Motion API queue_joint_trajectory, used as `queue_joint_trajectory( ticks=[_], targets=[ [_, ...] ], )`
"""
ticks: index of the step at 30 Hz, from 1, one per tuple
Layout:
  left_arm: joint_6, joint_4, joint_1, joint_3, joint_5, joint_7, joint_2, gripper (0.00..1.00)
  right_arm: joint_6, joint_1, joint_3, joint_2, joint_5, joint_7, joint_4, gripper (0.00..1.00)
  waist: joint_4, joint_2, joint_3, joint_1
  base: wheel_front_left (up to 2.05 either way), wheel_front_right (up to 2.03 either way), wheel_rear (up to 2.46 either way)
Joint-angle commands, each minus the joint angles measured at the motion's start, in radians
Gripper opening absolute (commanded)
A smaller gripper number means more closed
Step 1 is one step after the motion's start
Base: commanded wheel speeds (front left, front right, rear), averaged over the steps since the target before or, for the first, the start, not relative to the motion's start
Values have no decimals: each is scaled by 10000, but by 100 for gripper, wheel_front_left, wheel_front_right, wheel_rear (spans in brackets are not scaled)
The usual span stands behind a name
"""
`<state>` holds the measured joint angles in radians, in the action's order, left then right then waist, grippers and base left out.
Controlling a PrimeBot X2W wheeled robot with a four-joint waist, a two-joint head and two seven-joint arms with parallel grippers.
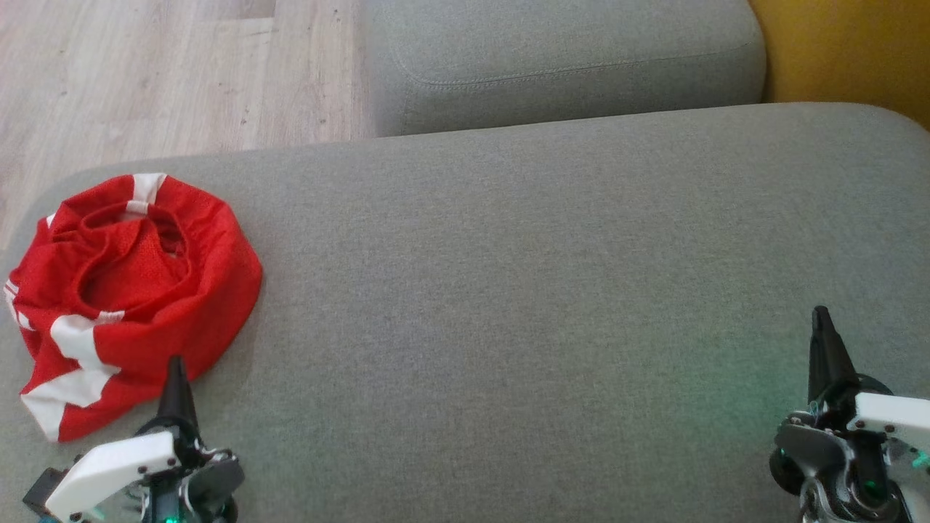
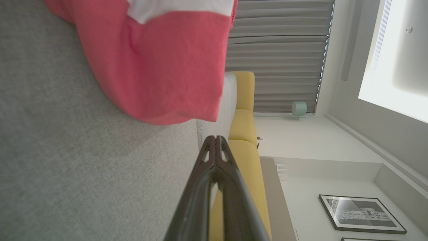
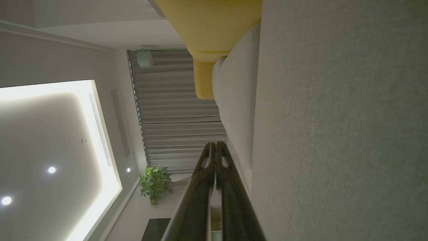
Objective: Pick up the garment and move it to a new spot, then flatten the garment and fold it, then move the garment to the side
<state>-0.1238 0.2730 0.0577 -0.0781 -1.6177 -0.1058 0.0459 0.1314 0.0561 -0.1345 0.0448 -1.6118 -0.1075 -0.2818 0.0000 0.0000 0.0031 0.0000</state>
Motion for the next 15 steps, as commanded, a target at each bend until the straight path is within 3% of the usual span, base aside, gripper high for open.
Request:
queue_joint_trajectory(
  ticks=[1, 15],
  targets=[
    [-69, -281, 502, -352, 87, -71, 43, 0, -7, 518, 211, 54, 28, -54, 370, 0, 0, 0, 0, 0, 0, 0, 0],
    [-69, -281, 502, -352, 87, -71, 43, 0, -7, 518, 211, 54, 28, -54, 370, 0, 0, 0, 0, 0, 0, 0, 0]
  ],
)
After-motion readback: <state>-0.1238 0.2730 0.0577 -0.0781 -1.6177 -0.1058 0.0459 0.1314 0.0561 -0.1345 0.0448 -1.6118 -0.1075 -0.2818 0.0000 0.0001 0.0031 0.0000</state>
